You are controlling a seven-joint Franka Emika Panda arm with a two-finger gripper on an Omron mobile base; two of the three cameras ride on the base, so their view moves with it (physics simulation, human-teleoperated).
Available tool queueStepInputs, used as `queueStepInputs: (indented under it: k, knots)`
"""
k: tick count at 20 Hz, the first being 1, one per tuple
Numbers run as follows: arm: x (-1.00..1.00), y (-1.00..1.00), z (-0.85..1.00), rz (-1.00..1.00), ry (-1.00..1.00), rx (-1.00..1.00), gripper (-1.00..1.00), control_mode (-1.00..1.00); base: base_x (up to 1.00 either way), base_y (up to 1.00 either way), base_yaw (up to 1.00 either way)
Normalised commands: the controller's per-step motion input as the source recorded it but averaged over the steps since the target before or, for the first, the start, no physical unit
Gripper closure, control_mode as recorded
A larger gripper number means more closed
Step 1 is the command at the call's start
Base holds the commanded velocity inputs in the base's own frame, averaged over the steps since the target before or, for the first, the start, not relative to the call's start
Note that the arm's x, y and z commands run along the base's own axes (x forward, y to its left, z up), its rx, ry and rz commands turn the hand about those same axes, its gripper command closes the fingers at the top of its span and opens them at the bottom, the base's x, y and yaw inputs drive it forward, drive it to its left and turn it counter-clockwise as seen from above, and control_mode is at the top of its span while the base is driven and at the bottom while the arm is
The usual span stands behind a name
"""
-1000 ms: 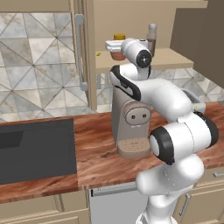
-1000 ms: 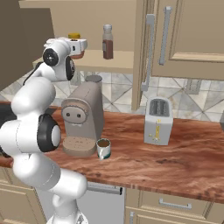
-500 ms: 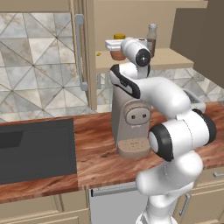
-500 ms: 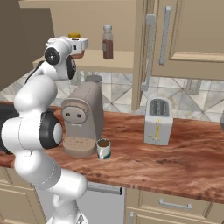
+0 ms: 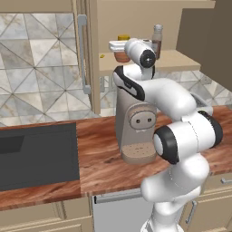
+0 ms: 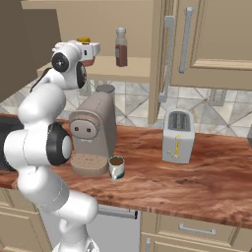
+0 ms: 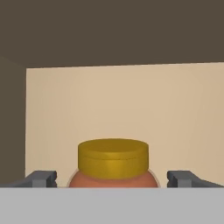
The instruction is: Pick the cinnamon and honey bottle from the cabinet and place them next to the mug.
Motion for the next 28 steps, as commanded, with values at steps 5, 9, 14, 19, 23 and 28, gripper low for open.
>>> queueStepInputs:
  k: [5, 9, 14, 19, 23, 28]
  knots:
    - [0.1, 0.01, 0.0, 0.0, 0.0, 0.0, -1.0, -1.0, 0.0, 0.0, 0.0]
    - [0.26, 0.07, 0.0, 0.0, 0.0, 0.0, -1.0, -1.0, 0.0, 0.0, 0.0]
    - [0.32, 0.09, 0.0, 0.0, 0.0, 0.0, -1.0, -1.0, 0.0, 0.0, 0.0]
    - [0.11, 0.04, 0.0, 0.0, 0.0, 0.0, -1.0, -1.0, 0.0, 0.0, 0.0]
    - [-0.01, 0.02, -0.05, 0.0, 0.0, 0.0, -1.0, -1.0, 0.0, 0.0, 0.0]
    - [-0.17, 0.05, -0.11, 0.0, 0.0, 0.0, 1.0, -1.0, 0.0, 0.0, 0.0]
